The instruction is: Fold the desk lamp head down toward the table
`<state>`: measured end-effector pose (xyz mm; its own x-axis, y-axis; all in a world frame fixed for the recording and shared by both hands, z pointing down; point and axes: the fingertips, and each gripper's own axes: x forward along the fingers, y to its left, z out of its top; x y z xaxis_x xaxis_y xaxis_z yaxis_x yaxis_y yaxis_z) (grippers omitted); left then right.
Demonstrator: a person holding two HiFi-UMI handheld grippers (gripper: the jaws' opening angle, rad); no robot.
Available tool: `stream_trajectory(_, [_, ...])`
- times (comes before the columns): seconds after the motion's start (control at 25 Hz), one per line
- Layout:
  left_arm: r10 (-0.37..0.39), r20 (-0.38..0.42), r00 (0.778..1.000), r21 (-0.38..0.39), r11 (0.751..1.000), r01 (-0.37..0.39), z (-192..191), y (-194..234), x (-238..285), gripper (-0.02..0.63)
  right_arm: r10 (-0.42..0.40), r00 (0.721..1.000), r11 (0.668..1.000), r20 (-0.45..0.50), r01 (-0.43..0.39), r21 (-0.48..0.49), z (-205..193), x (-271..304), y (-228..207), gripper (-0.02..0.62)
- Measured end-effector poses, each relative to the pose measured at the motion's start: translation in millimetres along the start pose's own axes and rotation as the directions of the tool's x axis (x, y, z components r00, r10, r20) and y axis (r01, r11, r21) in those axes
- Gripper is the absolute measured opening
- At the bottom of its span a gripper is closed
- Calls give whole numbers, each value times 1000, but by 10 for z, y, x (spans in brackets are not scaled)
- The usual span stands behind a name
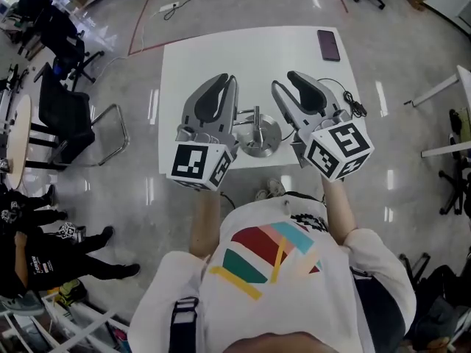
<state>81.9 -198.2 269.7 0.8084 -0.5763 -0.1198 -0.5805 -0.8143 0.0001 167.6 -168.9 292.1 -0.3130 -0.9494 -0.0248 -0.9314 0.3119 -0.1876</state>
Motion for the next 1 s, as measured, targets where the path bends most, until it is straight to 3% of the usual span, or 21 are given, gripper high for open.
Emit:
stream_trajectory(0.4, [0,-10,1000,-19,1000,0,-22,55,-75,87,-7,999,997,-42,4,-75,-85,53,144,158])
stream_trajectory(1.0, [-1,-26,1000,-30,1000,0,-77,70,-57,87,-27,998,994,-58,21,-103,-123,35,122,158])
